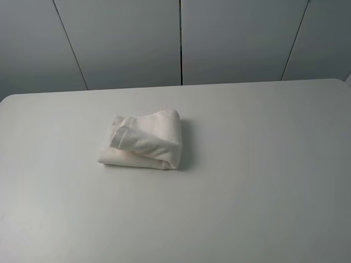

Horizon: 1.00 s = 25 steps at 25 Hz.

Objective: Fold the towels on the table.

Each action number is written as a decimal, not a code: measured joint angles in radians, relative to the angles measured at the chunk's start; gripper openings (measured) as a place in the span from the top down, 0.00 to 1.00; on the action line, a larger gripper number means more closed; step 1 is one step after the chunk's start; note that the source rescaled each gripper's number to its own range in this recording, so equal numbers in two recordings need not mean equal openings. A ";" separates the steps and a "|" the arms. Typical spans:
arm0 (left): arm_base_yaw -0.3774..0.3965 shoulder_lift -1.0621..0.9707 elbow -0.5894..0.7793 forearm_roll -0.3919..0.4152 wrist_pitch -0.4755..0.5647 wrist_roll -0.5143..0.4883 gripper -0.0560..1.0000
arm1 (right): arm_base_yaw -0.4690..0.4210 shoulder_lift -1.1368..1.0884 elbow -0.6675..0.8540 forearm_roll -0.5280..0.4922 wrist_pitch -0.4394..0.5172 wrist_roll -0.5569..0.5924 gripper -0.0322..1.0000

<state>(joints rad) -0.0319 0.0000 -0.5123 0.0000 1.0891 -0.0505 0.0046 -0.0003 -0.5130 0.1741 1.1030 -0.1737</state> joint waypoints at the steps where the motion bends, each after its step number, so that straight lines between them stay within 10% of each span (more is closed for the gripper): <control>1: 0.000 0.000 0.000 0.000 0.000 0.000 0.00 | 0.000 0.000 0.000 0.000 0.000 0.000 0.00; 25: 0.000 0.000 0.000 0.000 0.000 0.000 0.00 | 0.000 0.000 0.000 0.000 0.000 0.000 0.00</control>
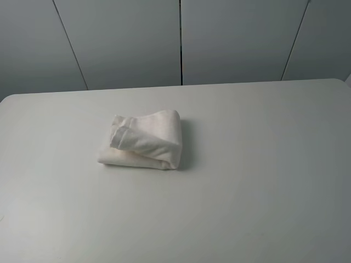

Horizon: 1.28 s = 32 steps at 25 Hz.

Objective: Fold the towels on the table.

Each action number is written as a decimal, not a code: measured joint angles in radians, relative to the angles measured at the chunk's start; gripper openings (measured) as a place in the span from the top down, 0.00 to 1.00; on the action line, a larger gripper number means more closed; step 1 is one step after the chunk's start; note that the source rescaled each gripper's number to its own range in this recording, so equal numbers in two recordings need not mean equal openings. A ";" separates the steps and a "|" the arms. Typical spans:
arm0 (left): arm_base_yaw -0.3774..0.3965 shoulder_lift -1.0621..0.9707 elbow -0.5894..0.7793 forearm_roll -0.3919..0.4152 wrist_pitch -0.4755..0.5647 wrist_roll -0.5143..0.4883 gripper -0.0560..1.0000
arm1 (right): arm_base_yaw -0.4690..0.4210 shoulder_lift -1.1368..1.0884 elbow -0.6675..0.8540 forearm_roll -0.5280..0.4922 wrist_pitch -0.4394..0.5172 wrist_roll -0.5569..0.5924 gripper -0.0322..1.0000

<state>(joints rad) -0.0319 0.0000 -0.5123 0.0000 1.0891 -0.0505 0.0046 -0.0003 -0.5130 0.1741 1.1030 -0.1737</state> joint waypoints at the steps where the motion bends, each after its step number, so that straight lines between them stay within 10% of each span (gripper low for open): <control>1: 0.000 0.000 0.000 0.000 0.000 0.000 0.00 | 0.000 0.000 0.000 0.000 0.000 0.000 0.00; 32: 0.000 0.000 0.000 0.000 0.000 0.006 0.00 | 0.000 0.000 0.000 0.000 0.000 0.000 0.00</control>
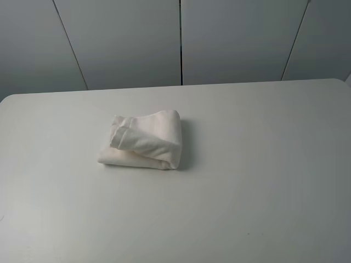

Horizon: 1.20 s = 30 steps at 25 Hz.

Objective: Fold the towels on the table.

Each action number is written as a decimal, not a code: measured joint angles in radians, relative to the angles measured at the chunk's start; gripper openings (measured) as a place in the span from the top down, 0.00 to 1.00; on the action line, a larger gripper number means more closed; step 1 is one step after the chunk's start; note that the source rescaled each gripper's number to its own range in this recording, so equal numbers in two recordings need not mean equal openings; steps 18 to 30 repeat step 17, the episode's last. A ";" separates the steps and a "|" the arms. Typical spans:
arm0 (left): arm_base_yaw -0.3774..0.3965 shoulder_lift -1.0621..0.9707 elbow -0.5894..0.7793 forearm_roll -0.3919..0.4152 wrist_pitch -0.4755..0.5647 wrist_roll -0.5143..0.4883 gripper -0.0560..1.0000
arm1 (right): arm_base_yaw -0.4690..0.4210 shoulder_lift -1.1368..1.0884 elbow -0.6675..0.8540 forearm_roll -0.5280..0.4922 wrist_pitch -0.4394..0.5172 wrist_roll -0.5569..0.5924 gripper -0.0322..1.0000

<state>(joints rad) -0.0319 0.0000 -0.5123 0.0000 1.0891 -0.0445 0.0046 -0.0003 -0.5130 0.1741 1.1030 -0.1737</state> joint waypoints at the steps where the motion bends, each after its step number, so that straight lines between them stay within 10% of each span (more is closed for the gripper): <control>1: 0.000 0.000 0.000 0.000 0.000 0.000 0.00 | 0.000 0.000 0.000 0.000 0.000 0.000 0.00; 30: 0.000 0.000 0.000 0.000 0.000 0.002 0.00 | 0.000 0.000 0.000 0.000 0.000 0.000 0.00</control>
